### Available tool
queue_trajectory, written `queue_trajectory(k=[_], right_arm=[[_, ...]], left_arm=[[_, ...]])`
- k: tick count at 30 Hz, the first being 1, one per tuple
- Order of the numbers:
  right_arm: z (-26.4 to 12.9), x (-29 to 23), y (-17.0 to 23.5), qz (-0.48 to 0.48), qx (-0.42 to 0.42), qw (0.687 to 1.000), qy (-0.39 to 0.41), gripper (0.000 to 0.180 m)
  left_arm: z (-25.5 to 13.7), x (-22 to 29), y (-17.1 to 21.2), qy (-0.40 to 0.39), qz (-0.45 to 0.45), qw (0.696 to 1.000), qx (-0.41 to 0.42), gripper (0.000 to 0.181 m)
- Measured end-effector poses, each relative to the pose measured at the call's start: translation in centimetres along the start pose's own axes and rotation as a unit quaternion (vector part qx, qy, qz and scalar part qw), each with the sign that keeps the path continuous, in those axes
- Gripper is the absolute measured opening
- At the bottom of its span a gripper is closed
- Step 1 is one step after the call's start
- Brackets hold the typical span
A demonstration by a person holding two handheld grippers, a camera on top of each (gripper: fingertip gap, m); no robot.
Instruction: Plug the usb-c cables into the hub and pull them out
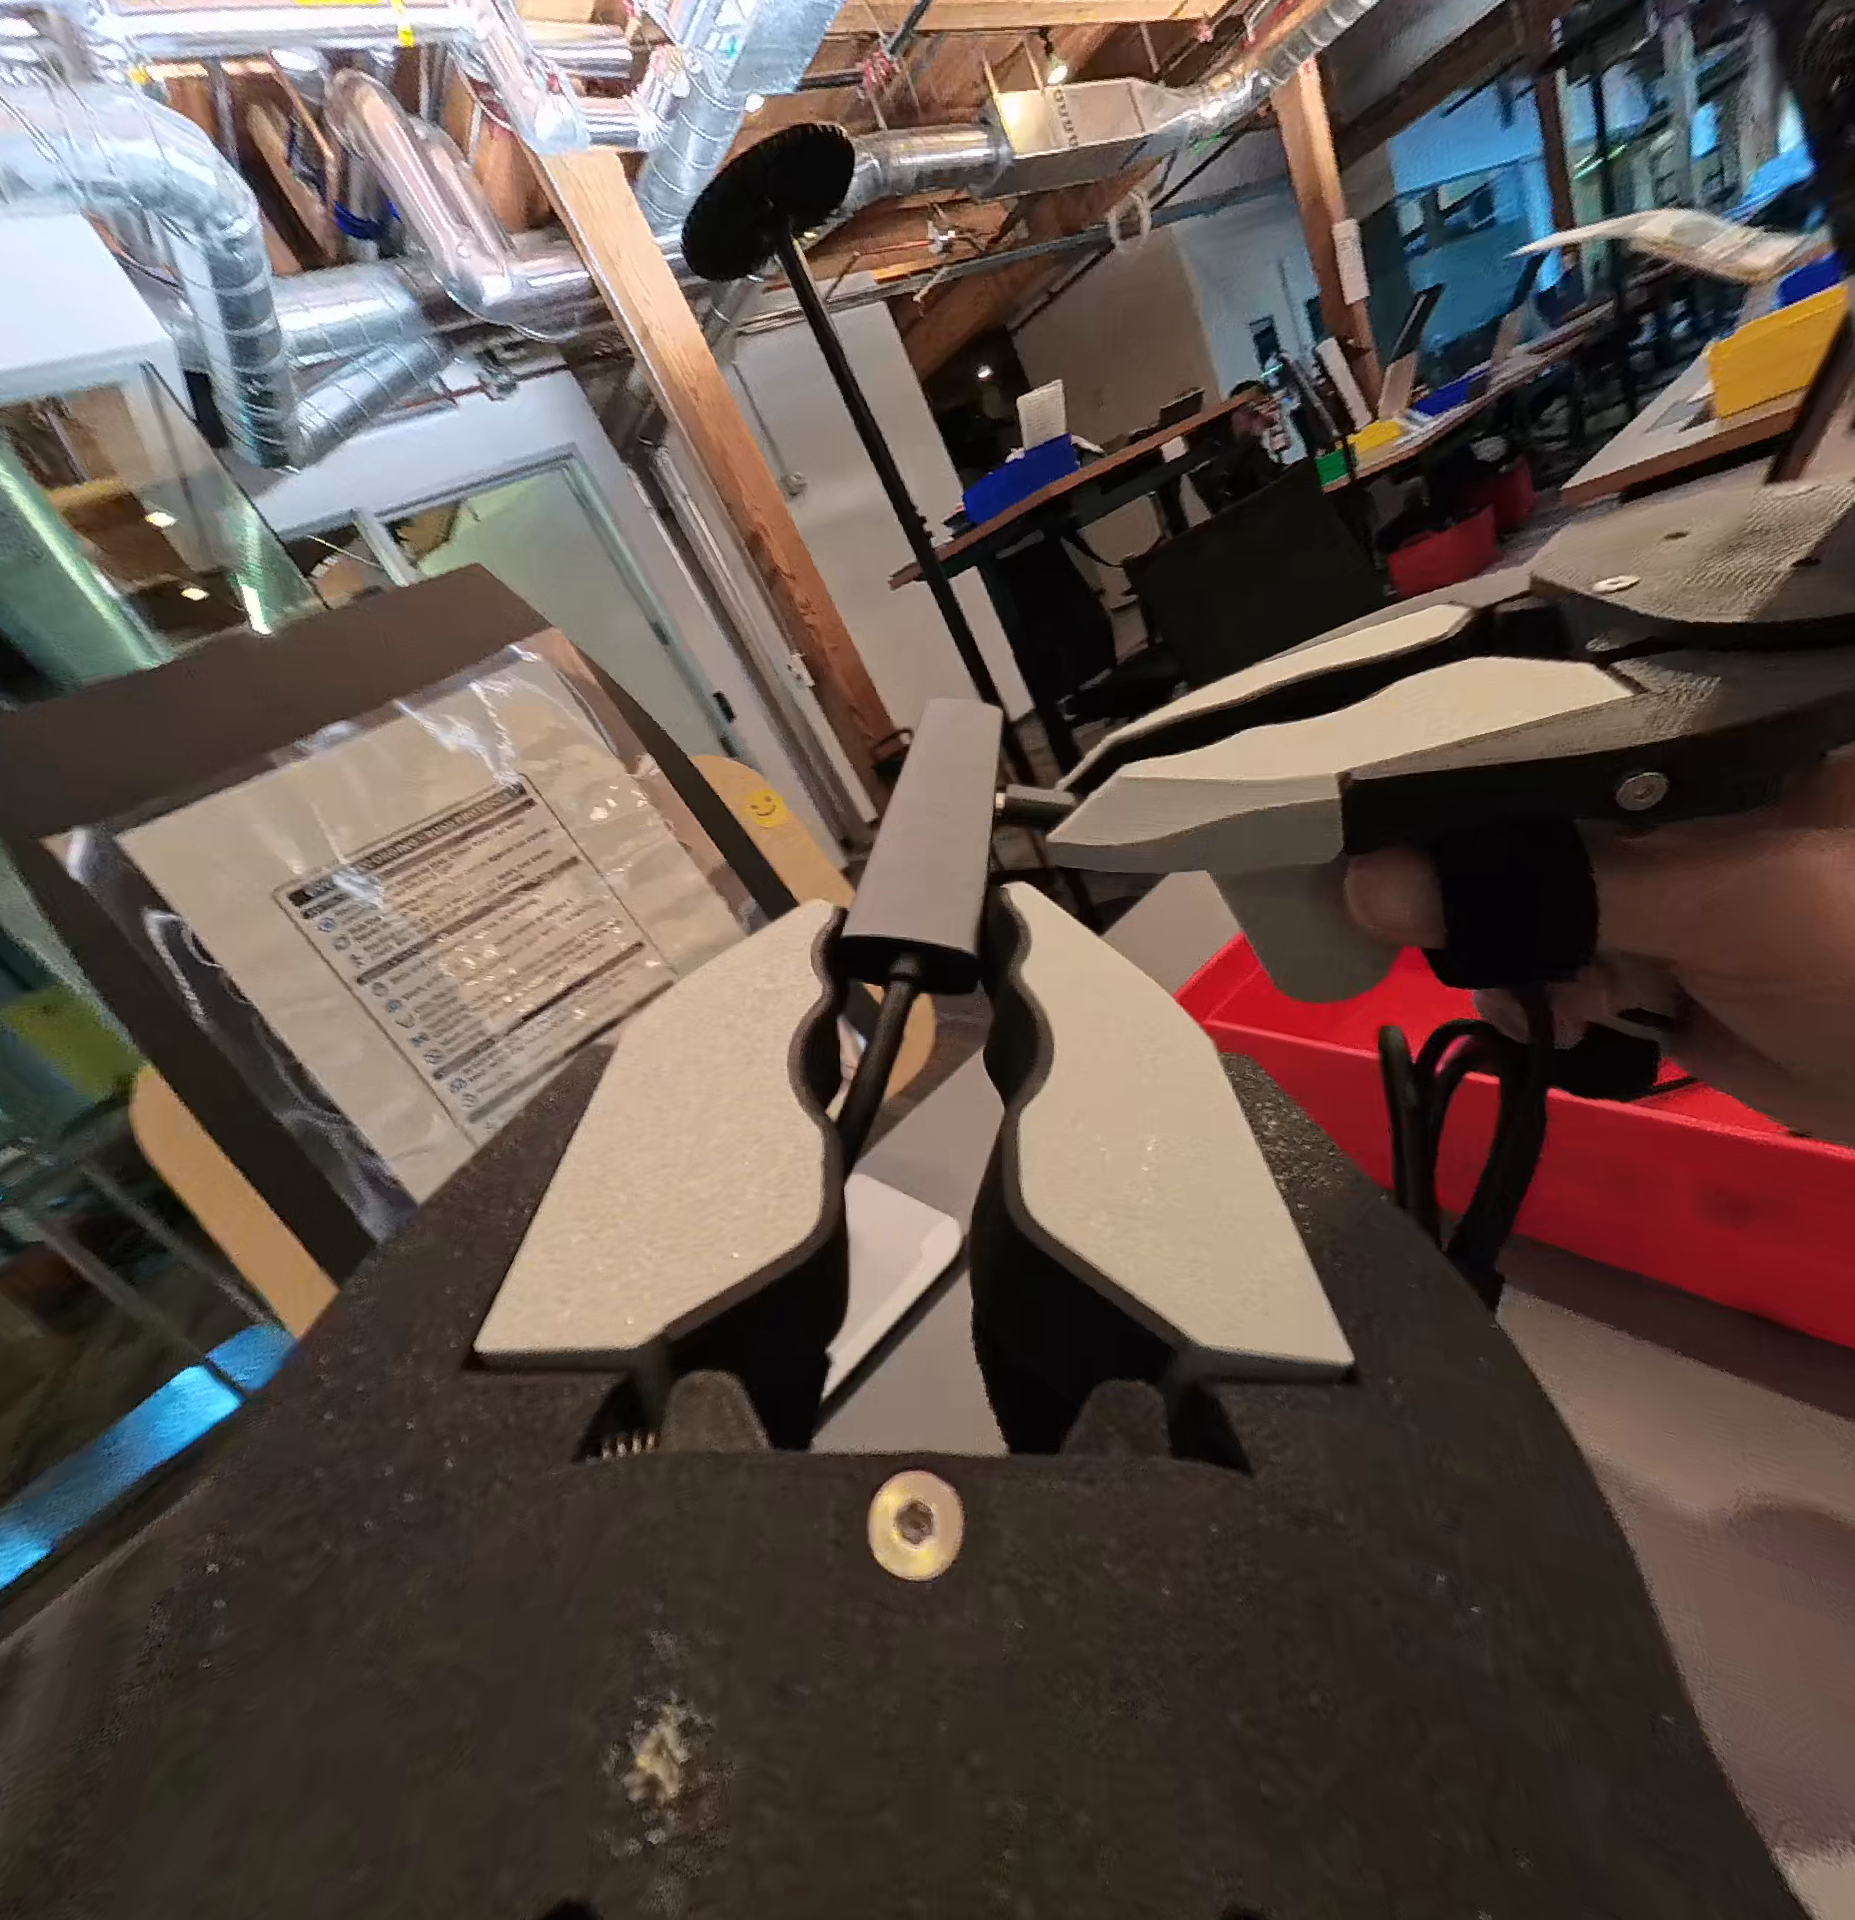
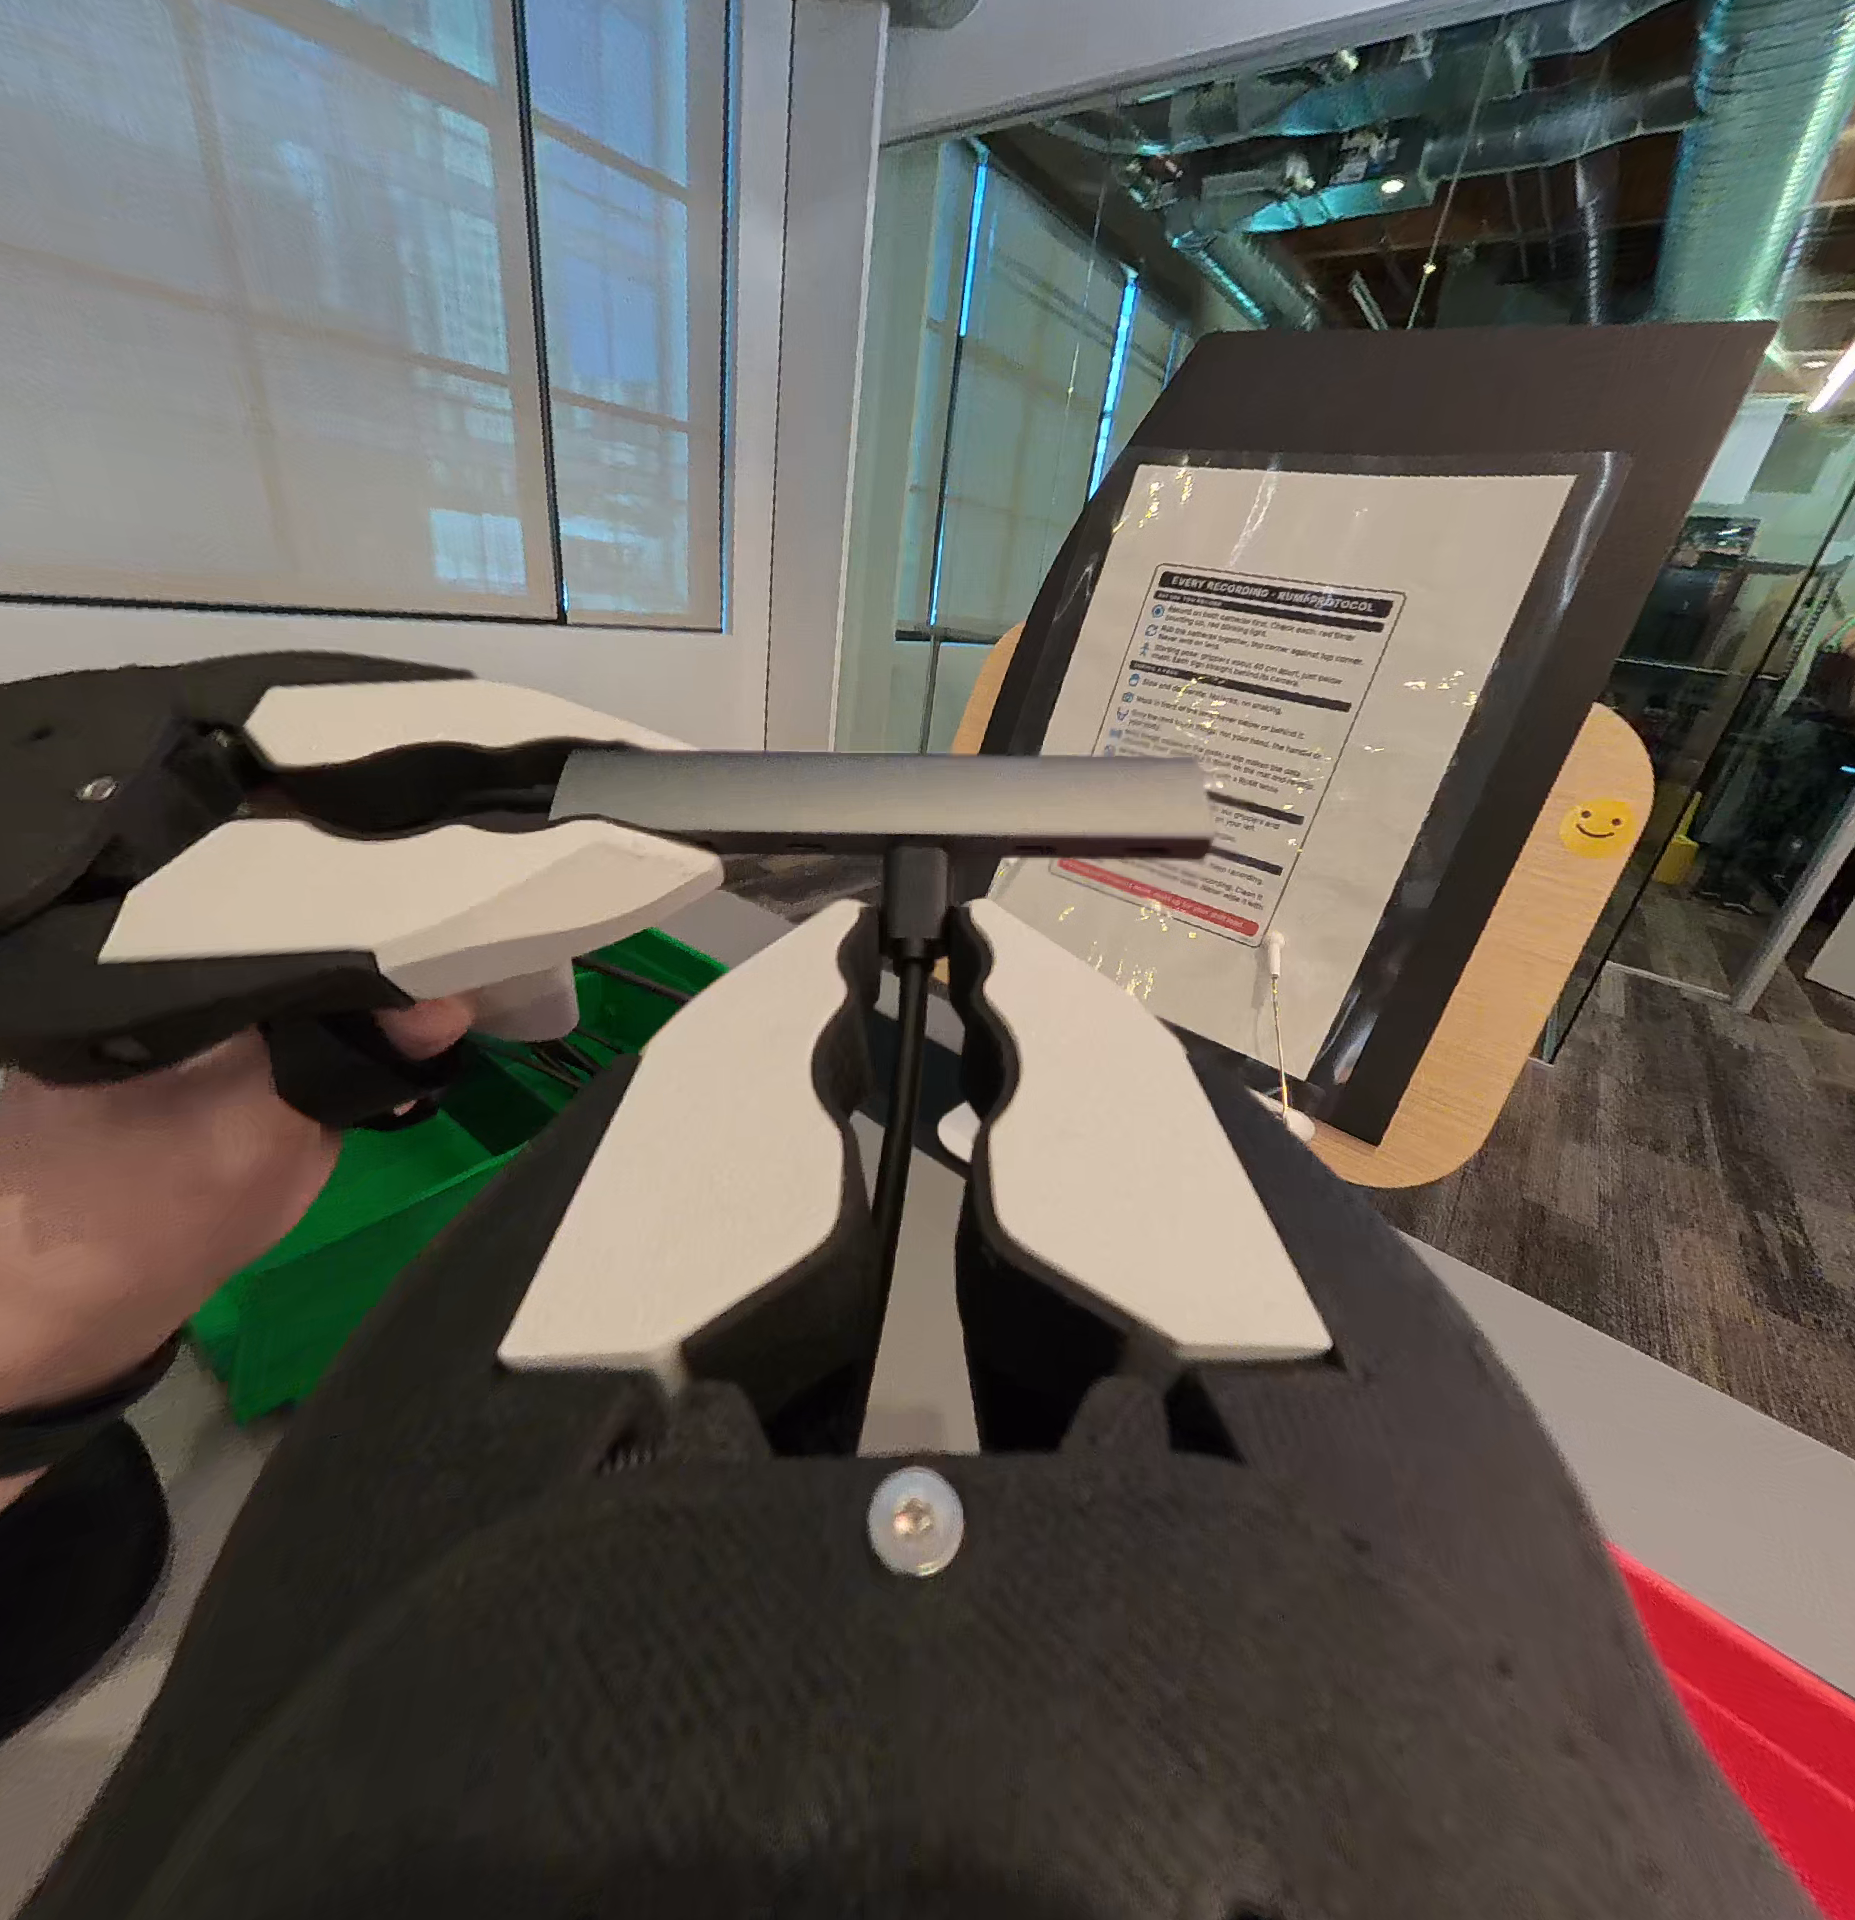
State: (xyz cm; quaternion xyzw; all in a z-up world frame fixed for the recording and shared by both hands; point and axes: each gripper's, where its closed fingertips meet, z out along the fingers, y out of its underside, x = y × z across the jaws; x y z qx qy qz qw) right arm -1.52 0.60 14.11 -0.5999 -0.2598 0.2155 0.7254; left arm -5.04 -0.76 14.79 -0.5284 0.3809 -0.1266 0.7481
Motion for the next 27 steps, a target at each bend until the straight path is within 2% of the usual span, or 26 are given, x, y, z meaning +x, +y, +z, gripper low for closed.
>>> queue_trajectory(k=[4, 12, 17, 22, 24, 25, 26, 27], right_arm=[[-0.1, 0.1, 0.0, -0.009, 0.004, 1.000, 0.014, 0.014], [-0.2, -0.1, 0.0, -0.039, -0.025, 0.999, -0.030, 0.014], [-0.1, 0.1, -0.1, -0.011, -0.006, 1.000, 0.010, 0.014], [-0.1, 0.0, -0.4, -0.019, 0.007, 0.999, 0.027, 0.014], [-0.2, -0.6, -0.3, -0.028, 0.000, 1.000, 0.014, 0.014], [-0.2, -0.9, -0.5, -0.039, -0.001, 0.999, 0.010, 0.014], [-0.2, -1.1, -0.7, -0.058, -0.003, 0.998, 0.009, 0.014], [-0.2, -1.1, -0.9, -0.076, -0.005, 0.997, 0.007, 0.014]], left_arm=[[0.0, 0.2, -0.2, -0.024, 0.023, 0.999, 0.000, 0.024], [0.0, -0.1, 0.0, 0.008, 0.016, 1.000, -0.016, 0.024], [0.0, 0.2, -0.4, -0.047, 0.060, 0.997, -0.011, 0.024], [0.1, -0.2, -0.4, -0.038, 0.029, 0.999, -0.002, 0.024], [-1.2, -4.7, 0.1, -0.173, 0.060, 0.983, -0.018, 0.023], [-2.2, -7.0, 0.3, -0.213, 0.076, 0.974, -0.022, 0.023], [-2.9, -8.1, 0.2, -0.190, 0.048, 0.981, -0.012, 0.023], [-3.3, -8.1, -0.4, -0.124, -0.007, 0.992, 0.010, 0.023]])
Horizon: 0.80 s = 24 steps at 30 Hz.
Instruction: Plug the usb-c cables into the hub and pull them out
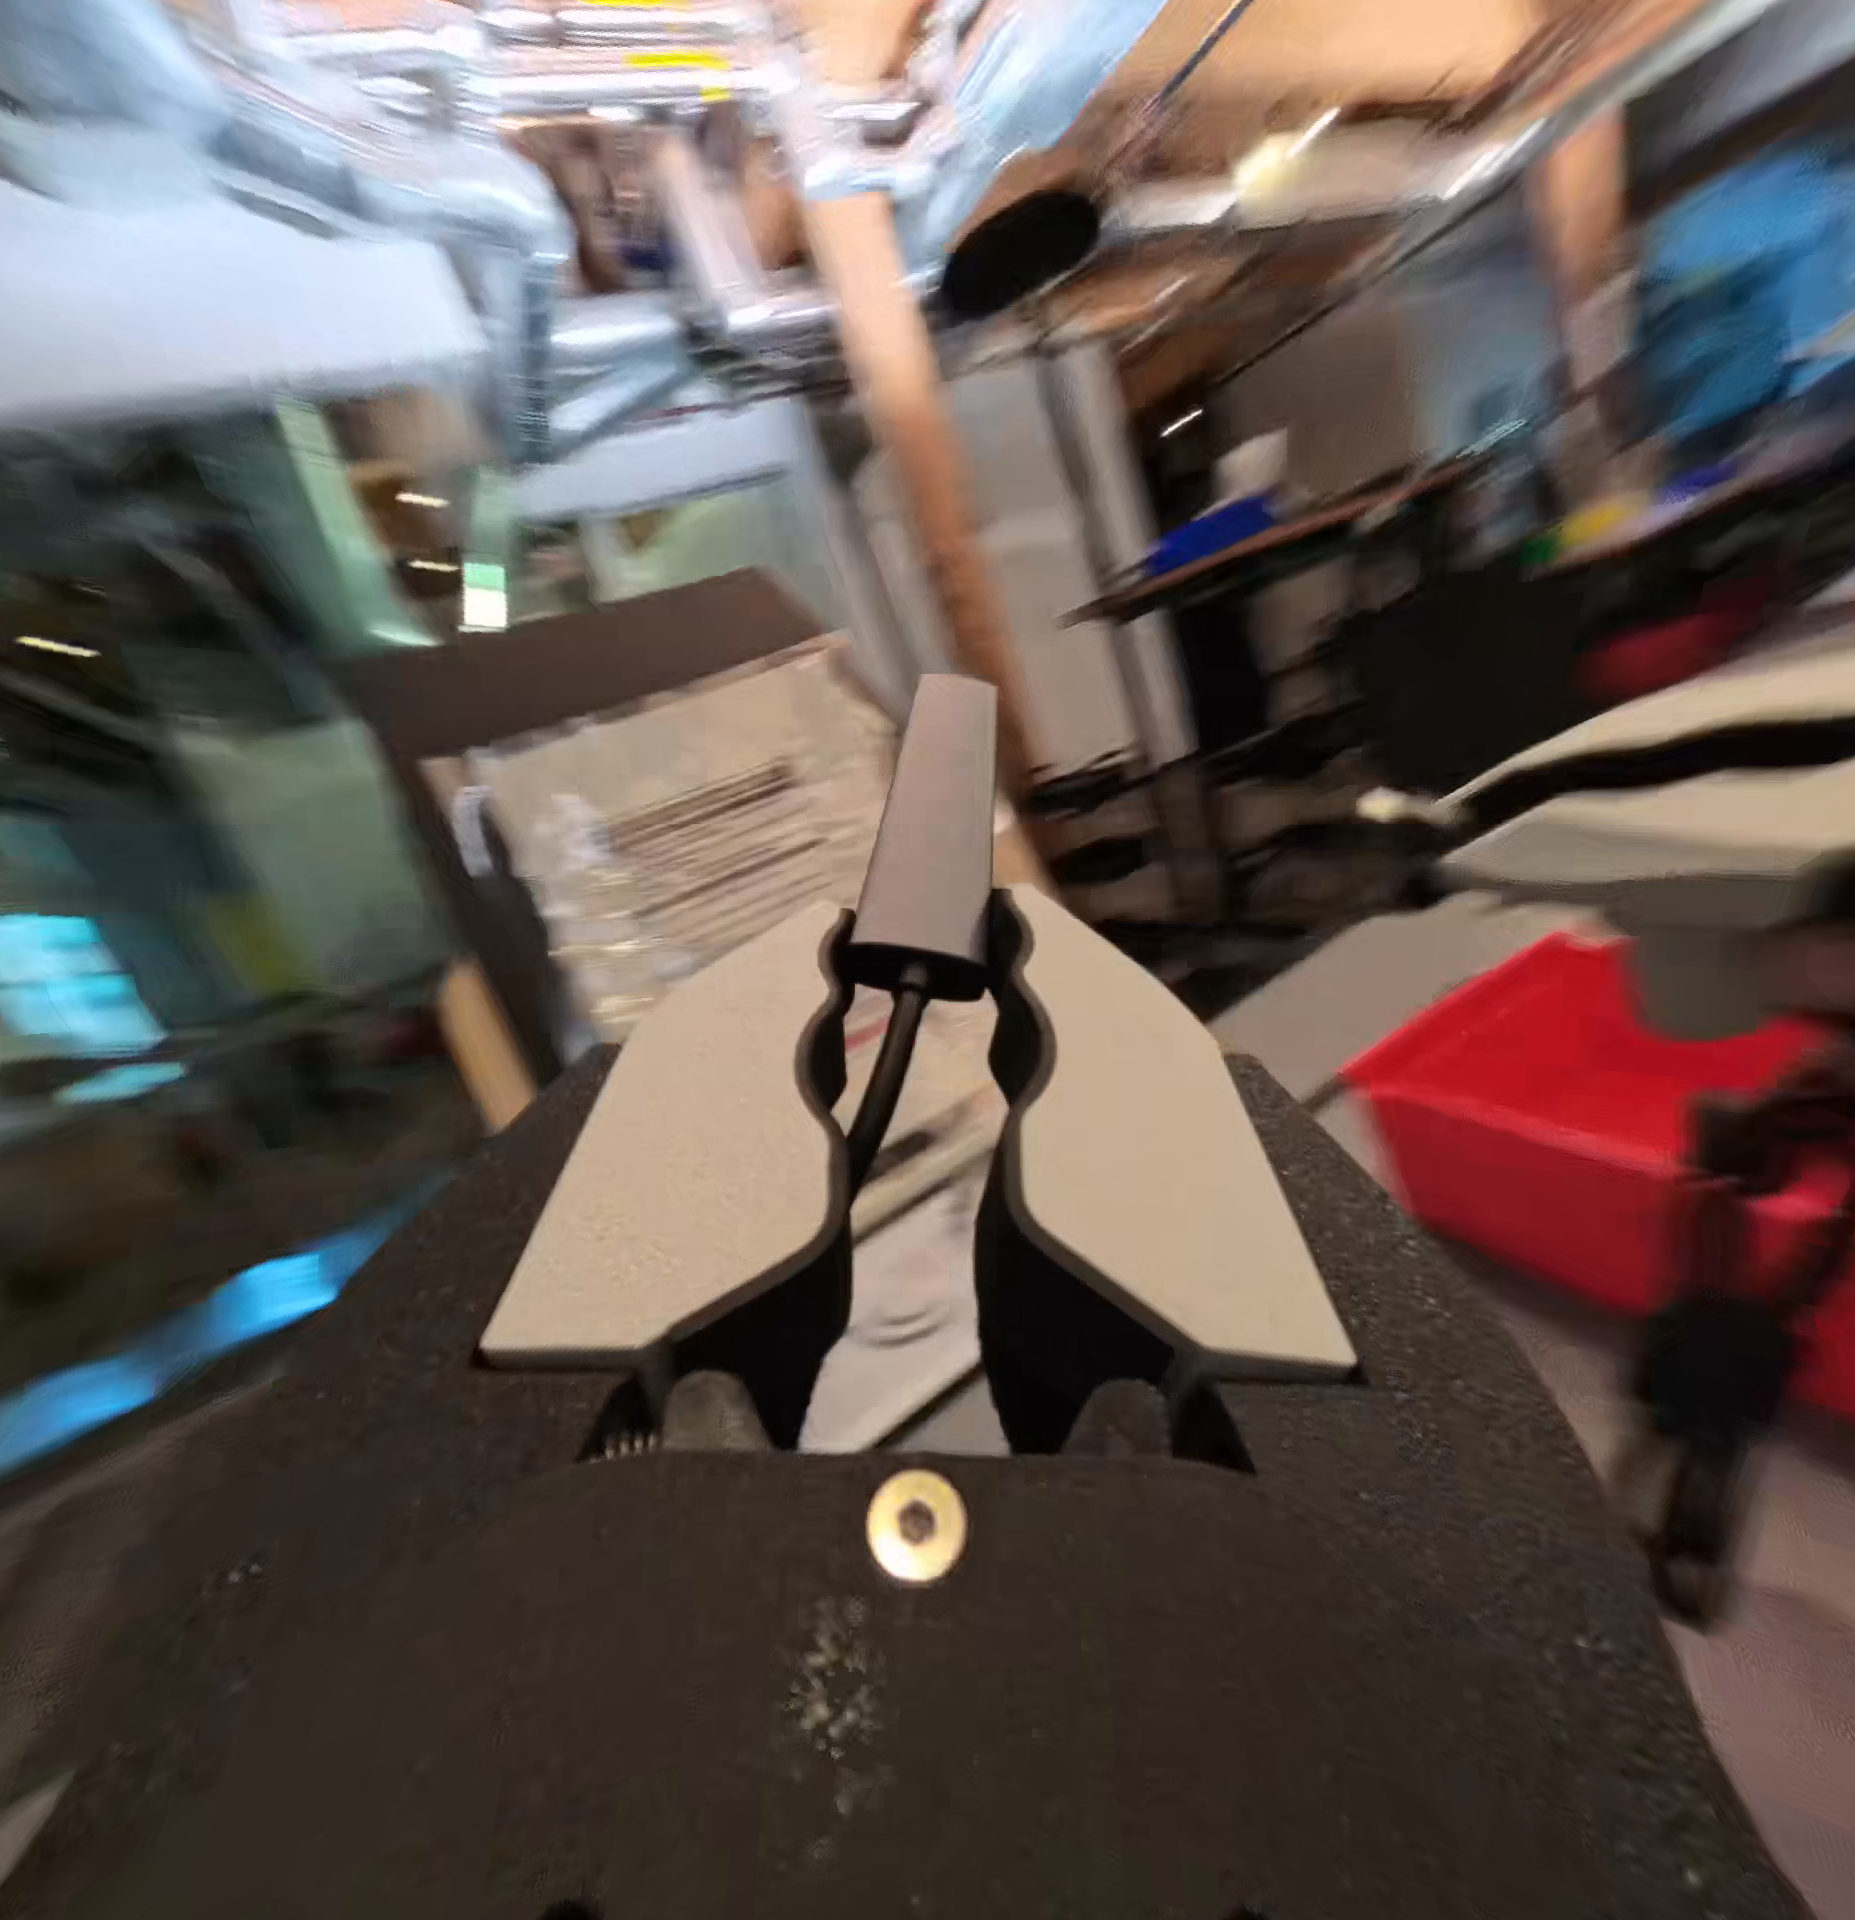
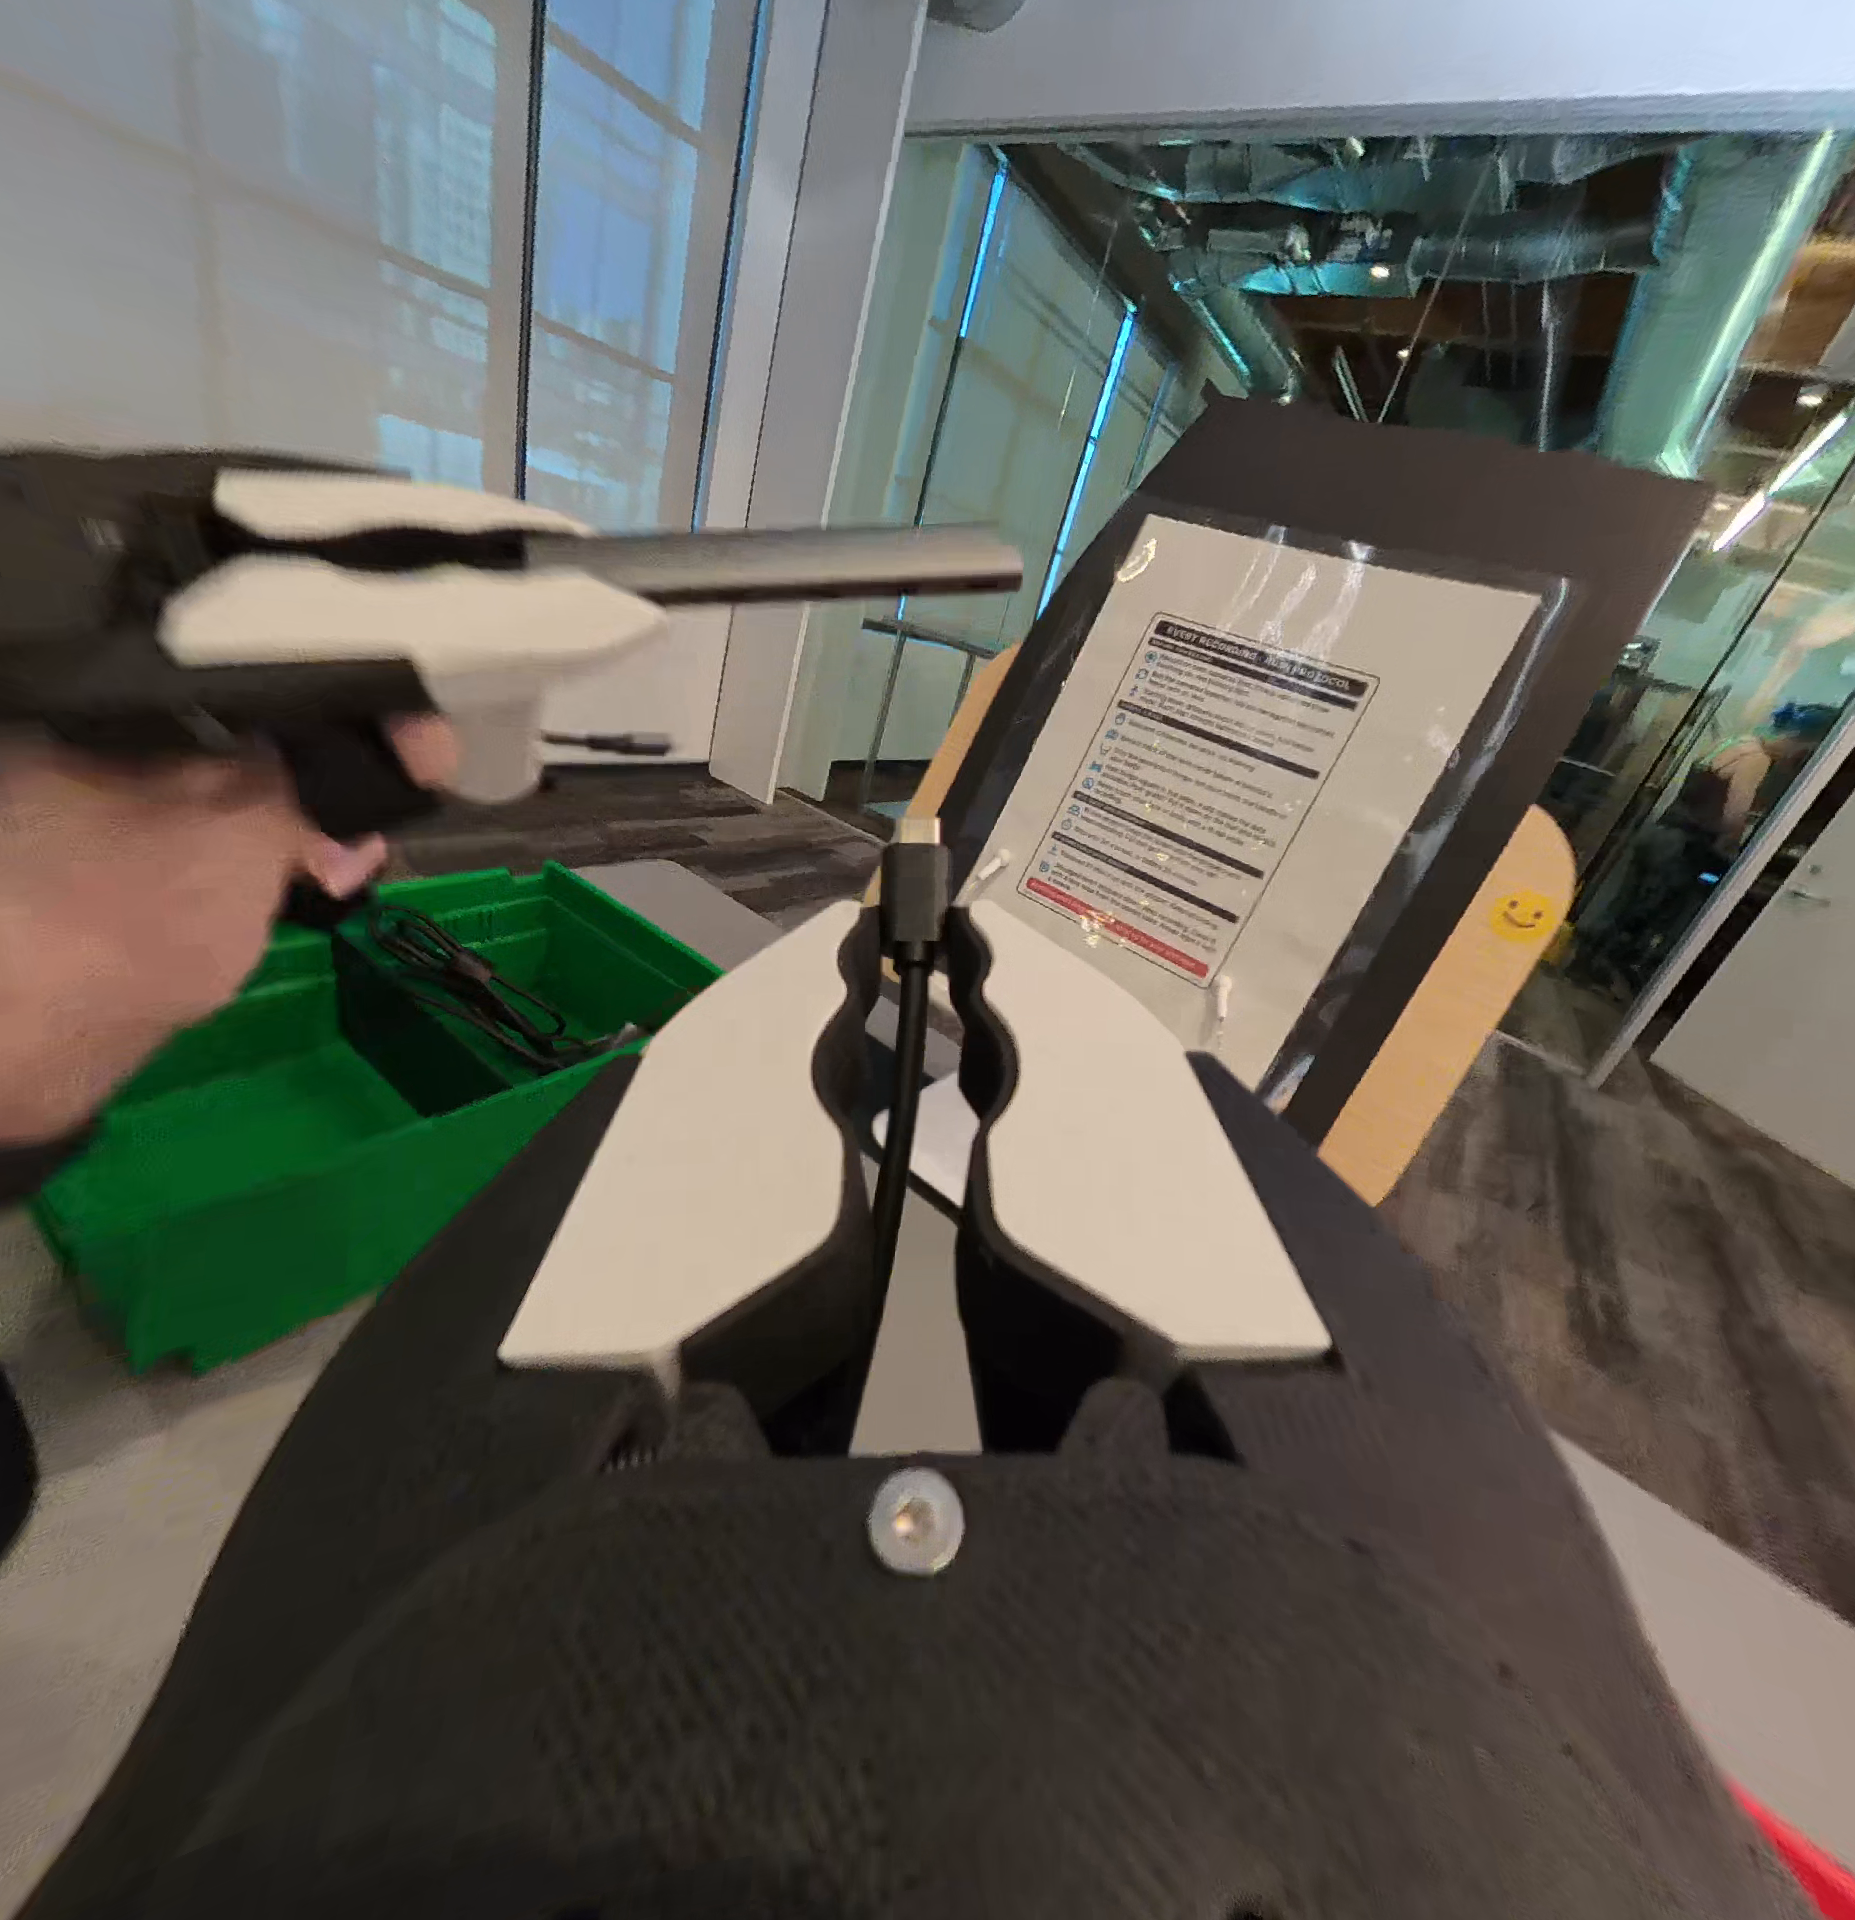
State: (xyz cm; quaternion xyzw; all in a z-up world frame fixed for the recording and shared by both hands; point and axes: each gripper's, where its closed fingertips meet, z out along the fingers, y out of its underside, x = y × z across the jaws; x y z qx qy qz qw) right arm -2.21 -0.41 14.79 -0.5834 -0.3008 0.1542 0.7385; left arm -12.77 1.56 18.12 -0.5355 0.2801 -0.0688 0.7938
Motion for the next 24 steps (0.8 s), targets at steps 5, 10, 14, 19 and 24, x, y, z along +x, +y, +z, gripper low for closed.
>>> queue_trajectory(k=[5, 10, 14, 19, 24], right_arm=[[-3.4, 4.8, -1.1, -0.026, -0.043, 0.999, -0.004, 0.014], [-10.1, 9.3, -0.3, -0.006, -0.098, 0.994, -0.048, 0.014], [-12.3, 11.8, 3.2, -0.037, -0.170, 0.984, -0.035, 0.014], [-13.3, 11.9, 10.1, -0.046, -0.280, 0.954, -0.100, 0.014], [-16.6, 11.4, 16.6, 0.077, -0.395, 0.901, -0.162, 0.017]], left_arm=[[-2.1, -0.5, -2.8, 0.101, -0.139, 0.984, 0.054, 0.023], [-2.4, 1.3, -3.7, 0.138, -0.115, 0.982, 0.055, 0.023], [-2.2, 2.5, -3.3, 0.171, -0.125, 0.976, 0.040, 0.023], [-2.0, 3.1, -3.1, 0.186, -0.128, 0.974, 0.033, 0.023], [-2.0, 3.5, -3.0, 0.191, -0.123, 0.974, 0.026, 0.023]])
